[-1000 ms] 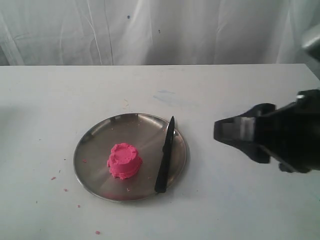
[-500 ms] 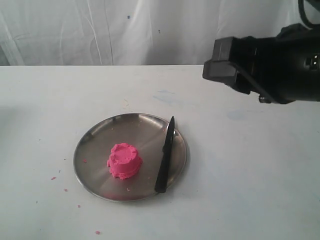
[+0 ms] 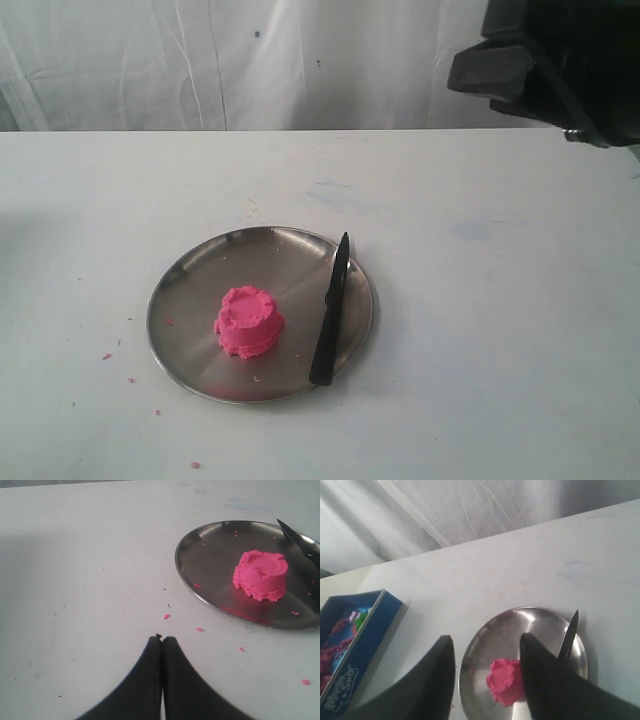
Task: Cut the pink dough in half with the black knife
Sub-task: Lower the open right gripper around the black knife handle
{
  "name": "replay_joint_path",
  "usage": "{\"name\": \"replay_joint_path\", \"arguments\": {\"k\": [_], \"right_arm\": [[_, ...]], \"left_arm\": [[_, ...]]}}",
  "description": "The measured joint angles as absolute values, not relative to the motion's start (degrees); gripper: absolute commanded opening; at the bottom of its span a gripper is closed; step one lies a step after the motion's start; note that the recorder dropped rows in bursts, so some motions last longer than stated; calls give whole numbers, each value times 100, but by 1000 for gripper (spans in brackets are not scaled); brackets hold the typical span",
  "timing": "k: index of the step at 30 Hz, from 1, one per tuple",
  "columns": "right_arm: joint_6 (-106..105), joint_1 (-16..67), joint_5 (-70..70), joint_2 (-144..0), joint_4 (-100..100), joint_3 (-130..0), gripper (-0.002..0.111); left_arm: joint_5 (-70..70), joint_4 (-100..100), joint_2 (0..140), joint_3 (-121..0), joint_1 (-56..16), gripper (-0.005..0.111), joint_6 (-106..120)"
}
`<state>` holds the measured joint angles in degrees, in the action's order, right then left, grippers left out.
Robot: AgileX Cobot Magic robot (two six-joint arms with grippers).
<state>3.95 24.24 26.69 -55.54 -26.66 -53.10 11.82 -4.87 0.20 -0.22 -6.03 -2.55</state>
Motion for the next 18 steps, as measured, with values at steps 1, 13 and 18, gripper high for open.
{"name": "replay_joint_path", "arguments": {"k": [1, 13, 18], "right_arm": [[-96, 2248, 2774, -5554, -3174, -5258, 40], [-4122, 1027, 4054, -7690, -5997, -4217, 40], [-4396, 1462, 3995, -8669, -5997, -4500, 40]], "left_arm": [[1182, -487, 20, -22, -603, 0, -255], [1182, -487, 20, -22, -603, 0, -255], [1182, -487, 20, -22, -603, 0, -255]]}}
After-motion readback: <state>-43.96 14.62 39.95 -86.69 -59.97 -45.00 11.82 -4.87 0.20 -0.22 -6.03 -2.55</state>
